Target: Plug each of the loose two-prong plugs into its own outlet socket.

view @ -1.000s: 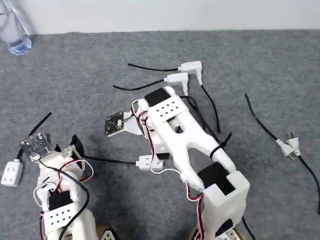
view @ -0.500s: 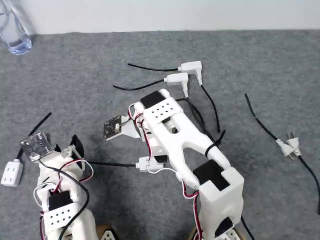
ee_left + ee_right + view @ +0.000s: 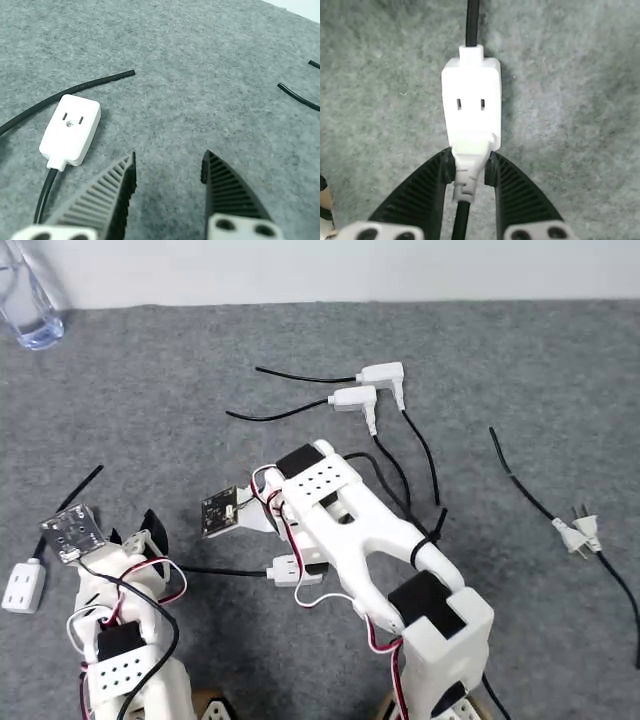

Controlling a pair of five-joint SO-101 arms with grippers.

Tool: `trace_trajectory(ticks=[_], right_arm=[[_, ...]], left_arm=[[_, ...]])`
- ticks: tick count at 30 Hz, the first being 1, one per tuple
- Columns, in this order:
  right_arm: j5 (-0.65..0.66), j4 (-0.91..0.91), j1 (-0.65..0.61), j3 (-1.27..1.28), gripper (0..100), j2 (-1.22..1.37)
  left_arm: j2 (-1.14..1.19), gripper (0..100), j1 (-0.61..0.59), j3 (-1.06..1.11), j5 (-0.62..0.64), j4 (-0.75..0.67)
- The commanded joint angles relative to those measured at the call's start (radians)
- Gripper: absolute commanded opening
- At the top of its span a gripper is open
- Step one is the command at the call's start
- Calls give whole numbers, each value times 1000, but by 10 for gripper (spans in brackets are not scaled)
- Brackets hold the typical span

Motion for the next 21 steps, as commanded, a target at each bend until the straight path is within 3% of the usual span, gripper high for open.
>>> trace_trajectory(ticks=[1,10,21], right_arm=[[-9,-74,-39,68,9,24],[-51,-176,-101,143,9,24],[-55,-145,-101,140,13,5]], left_arm=[[-9,207,5,-7,-6,6],[-9,207,5,-7,-6,6],[-9,207,5,-7,-8,6]])
